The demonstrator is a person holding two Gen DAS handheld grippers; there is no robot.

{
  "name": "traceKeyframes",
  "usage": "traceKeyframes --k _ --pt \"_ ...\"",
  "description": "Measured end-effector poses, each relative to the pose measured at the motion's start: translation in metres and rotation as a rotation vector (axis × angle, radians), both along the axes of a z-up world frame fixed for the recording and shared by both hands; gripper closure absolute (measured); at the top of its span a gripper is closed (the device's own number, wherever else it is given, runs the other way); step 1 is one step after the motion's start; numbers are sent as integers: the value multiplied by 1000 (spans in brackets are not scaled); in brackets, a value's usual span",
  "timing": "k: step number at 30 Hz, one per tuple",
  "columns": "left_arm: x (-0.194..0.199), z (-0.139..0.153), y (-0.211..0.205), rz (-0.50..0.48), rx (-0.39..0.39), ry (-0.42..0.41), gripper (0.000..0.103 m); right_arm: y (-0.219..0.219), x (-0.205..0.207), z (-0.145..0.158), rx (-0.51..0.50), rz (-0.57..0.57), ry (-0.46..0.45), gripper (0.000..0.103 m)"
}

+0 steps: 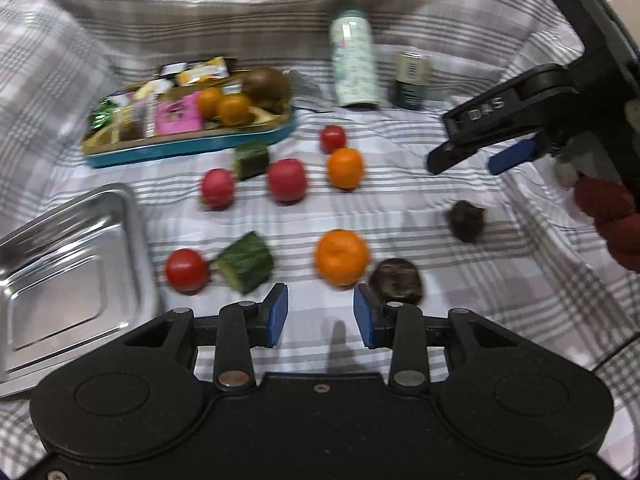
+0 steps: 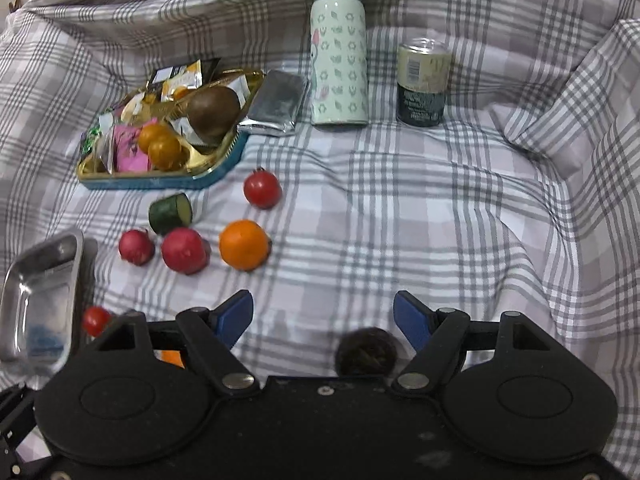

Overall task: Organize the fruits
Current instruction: 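Move both tools toward the two dark round fruits on the cloth, then close the left gripper on one dark fruit while the right gripper closes on the other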

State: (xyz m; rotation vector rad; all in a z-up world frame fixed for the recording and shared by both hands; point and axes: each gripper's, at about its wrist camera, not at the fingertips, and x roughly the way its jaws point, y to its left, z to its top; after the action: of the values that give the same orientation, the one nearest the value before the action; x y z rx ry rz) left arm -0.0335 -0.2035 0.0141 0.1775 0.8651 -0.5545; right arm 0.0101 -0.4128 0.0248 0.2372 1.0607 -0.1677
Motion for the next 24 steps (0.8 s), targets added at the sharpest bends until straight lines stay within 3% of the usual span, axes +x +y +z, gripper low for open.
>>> traceKeyframes --k 10,17,24 --pt "-8 -7 -32 -89 -26 14 58 -5 -8 -7 8 76 23 31" --pt "-8 -18 -39 -85 -20 28 58 -9 -4 -27 19 53 99 46" --pt "-2 -26 -41 -39 -35 52 58 0 1 -42 -48 60 159 56"
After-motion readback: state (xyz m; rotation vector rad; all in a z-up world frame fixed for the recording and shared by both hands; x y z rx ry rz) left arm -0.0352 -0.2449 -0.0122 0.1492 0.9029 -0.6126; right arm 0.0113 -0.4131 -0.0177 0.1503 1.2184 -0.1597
